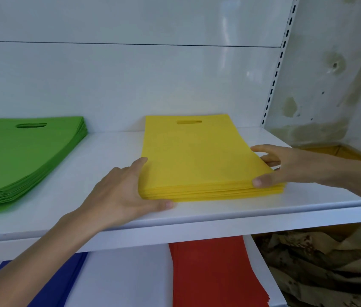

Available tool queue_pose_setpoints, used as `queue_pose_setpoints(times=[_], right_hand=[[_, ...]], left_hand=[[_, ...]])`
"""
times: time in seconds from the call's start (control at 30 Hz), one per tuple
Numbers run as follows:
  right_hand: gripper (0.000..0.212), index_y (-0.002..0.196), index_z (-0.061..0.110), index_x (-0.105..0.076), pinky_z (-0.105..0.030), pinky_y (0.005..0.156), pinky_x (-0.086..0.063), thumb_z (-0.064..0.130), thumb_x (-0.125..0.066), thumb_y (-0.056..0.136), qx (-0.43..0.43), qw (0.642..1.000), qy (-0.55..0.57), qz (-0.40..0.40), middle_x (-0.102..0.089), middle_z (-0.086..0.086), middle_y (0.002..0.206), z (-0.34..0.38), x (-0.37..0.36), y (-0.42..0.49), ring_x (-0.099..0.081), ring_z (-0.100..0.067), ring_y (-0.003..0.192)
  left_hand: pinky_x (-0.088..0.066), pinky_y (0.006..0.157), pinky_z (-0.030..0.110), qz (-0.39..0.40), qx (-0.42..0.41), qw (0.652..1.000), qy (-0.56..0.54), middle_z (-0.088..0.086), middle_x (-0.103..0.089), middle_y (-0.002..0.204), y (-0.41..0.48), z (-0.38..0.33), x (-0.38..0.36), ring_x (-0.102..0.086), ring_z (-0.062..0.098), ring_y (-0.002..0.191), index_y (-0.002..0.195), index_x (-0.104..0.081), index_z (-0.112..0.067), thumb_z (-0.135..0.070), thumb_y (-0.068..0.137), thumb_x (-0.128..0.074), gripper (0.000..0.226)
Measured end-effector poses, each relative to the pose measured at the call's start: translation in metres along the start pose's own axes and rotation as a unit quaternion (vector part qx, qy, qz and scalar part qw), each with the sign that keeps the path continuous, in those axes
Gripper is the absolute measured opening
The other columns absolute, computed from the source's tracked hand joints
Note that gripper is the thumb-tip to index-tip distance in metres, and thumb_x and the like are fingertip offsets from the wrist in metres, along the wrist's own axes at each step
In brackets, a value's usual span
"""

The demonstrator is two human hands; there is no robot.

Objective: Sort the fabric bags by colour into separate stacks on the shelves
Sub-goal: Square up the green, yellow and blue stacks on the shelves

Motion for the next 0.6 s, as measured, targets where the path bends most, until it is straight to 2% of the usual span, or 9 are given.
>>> queue_pose_setpoints(times=[0.1, 0.17, 0.3, 0.37, 0.43, 0.5, 0.57, 0.6], right_hand=[[0.130, 0.146, 0.041, -0.010, -0.023, 0.100, -0.030, 0.065, -0.075, 0.036, 0.008, 0.996, -0.085, 0.002, -0.024, 0.008, 0.152, -0.002, -0.006, 0.002, -0.029, -0.012, 0.135], [0.124, 0.146, 0.039, -0.011, -0.022, 0.098, -0.031, 0.059, -0.075, 0.042, 0.013, 0.992, -0.124, -0.026, -0.026, 0.009, 0.150, -0.005, -0.007, 0.004, -0.032, -0.013, 0.133], [0.122, 0.141, 0.040, -0.025, -0.027, 0.098, -0.039, 0.059, -0.077, 0.032, 0.011, 0.993, -0.088, -0.080, -0.039, 0.004, 0.144, -0.011, -0.002, 0.008, -0.041, -0.011, 0.124], [0.120, 0.141, 0.042, -0.026, -0.028, 0.099, -0.038, 0.059, -0.076, 0.033, 0.017, 0.994, -0.079, -0.073, -0.038, 0.003, 0.145, -0.012, -0.001, 0.008, -0.040, -0.012, 0.126], [0.117, 0.141, 0.042, -0.024, -0.027, 0.101, -0.036, 0.061, -0.074, 0.037, 0.023, 0.995, -0.081, -0.056, -0.036, 0.003, 0.146, -0.014, -0.002, 0.005, -0.037, -0.012, 0.129], [0.116, 0.142, 0.041, -0.023, -0.028, 0.104, -0.035, 0.062, -0.073, 0.039, 0.024, 0.995, -0.076, -0.059, -0.037, 0.004, 0.144, -0.017, -0.004, 0.004, -0.039, -0.012, 0.127], [0.118, 0.142, 0.040, -0.023, -0.032, 0.105, -0.037, 0.062, -0.074, 0.038, 0.023, 0.995, -0.067, -0.063, -0.038, 0.005, 0.143, -0.019, -0.005, 0.004, -0.041, -0.012, 0.124], [0.119, 0.143, 0.040, -0.023, -0.032, 0.105, -0.037, 0.063, -0.074, 0.038, 0.025, 0.996, -0.057, -0.060, -0.038, 0.006, 0.144, -0.018, -0.006, 0.004, -0.041, -0.011, 0.124]], left_hand=[[-0.035, 0.082, 0.029, 0.002, -0.004, 1.000, 0.002, 0.002, -0.047, 0.126, 0.000, -0.003, 0.000, -0.040, 0.020, 0.119, 0.147, -0.006, -0.030, -0.070, 0.061, -0.063, 0.111], [-0.036, 0.083, 0.030, -0.003, -0.005, 1.000, 0.004, 0.003, -0.048, 0.124, 0.002, -0.003, -0.001, -0.041, 0.021, 0.118, 0.147, -0.007, -0.029, -0.070, 0.062, -0.063, 0.110], [-0.037, 0.086, 0.031, -0.022, -0.002, 1.000, 0.000, 0.004, -0.049, 0.129, 0.011, -0.003, -0.003, -0.042, 0.023, 0.120, 0.146, -0.010, -0.031, -0.070, 0.063, -0.062, 0.105], [-0.037, 0.085, 0.032, -0.017, 0.000, 1.000, 0.009, 0.005, -0.049, 0.130, 0.012, -0.002, -0.005, -0.043, 0.024, 0.121, 0.146, -0.010, -0.033, -0.073, 0.061, -0.060, 0.106], [-0.039, 0.084, 0.032, -0.006, -0.004, 1.000, 0.023, 0.003, -0.050, 0.129, 0.012, 0.003, -0.002, -0.045, 0.022, 0.119, 0.146, -0.009, -0.034, -0.084, 0.051, -0.054, 0.116], [-0.040, 0.091, 0.030, 0.018, -0.013, 1.000, 0.017, -0.002, -0.046, 0.137, 0.017, 0.012, 0.004, -0.043, 0.020, 0.124, 0.146, -0.005, -0.035, -0.098, 0.027, -0.043, 0.141], [-0.031, 0.099, 0.016, 0.057, -0.038, 0.996, -0.063, -0.022, -0.030, 0.143, 0.026, 0.019, 0.012, -0.035, 0.009, 0.128, 0.145, 0.000, -0.039, -0.100, 0.007, -0.037, 0.155], [-0.025, 0.100, 0.009, 0.073, -0.046, 0.984, -0.157, -0.032, -0.023, 0.137, 0.029, 0.018, 0.016, -0.030, 0.001, 0.127, 0.143, 0.000, -0.042, -0.099, 0.006, -0.040, 0.153]])
Point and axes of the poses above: each hand's wrist, its own y-axis towards the middle knuckle, its own x-axis out of the back of the hand, z = x × y, the point moved 1 cm from there along y, towards the middle knuckle
